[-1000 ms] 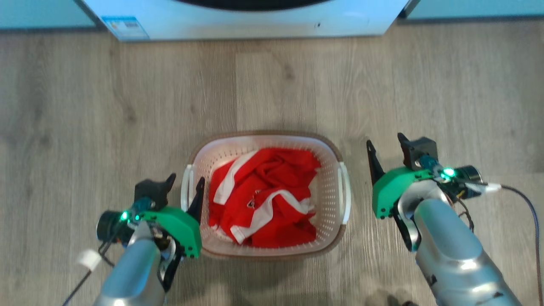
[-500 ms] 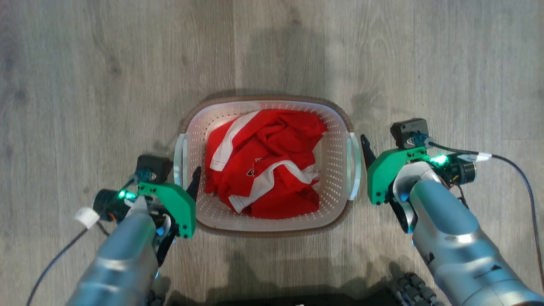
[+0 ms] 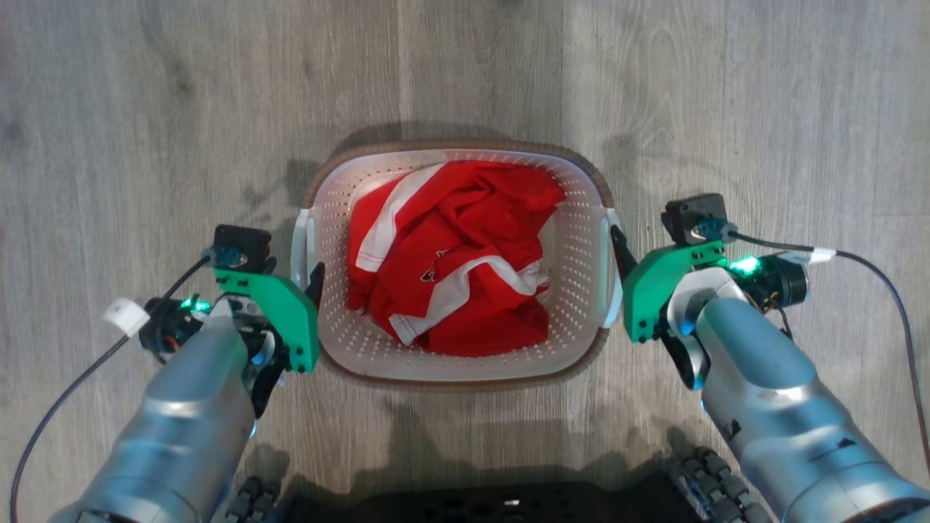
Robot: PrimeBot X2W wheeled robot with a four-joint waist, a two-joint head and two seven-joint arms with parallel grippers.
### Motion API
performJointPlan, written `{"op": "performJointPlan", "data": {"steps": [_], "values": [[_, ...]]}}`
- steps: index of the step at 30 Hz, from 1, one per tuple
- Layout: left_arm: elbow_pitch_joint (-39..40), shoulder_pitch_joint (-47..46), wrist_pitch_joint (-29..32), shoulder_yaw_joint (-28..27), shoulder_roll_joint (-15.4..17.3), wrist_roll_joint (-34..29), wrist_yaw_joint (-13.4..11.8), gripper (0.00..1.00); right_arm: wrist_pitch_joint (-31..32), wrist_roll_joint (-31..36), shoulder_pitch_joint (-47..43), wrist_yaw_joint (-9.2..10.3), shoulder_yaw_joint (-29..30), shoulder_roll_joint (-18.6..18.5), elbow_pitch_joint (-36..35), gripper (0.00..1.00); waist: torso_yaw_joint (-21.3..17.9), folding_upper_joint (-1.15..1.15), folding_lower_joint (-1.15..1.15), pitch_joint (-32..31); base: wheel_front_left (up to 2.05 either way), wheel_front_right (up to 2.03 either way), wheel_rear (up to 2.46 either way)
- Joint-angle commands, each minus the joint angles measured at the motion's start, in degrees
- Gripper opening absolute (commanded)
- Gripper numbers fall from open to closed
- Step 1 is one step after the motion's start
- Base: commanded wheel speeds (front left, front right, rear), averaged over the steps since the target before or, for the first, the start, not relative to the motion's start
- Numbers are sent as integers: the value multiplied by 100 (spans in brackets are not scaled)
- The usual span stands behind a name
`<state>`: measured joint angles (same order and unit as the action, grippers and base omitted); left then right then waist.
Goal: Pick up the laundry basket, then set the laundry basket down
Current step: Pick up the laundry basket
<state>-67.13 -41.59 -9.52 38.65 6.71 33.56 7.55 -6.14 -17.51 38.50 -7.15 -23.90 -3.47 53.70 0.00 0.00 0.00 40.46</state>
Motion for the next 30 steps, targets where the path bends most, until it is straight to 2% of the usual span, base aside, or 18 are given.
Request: {"op": "performJointPlan", "data": {"steps": [1, 11, 20, 30], "values": [[34, 2, 64, -18, 155, 120, -7, 100, -32, -68, -81, -34, -123, 59, -52, 100, -12, 0, 0, 35, 0, 0, 0], [71, -219, 374, 571, 266, 651, -7, 100, 260, -524, -38, -34, -406, 59, 72, 100, 9, 0, 0, 220, 0, 0, 0], [12, -420, 566, 1046, 209, 976, -7, 100, 571, -882, 55, -34, -538, 59, 239, 100, 103, 0, 0, 431, 0, 0, 0], [-39, -660, 657, 1519, 191, 1264, -7, 100, 645, -1010, 237, -34, -684, 59, 341, 100, 125, 0, 0, 633, 0, 0, 0]]}}
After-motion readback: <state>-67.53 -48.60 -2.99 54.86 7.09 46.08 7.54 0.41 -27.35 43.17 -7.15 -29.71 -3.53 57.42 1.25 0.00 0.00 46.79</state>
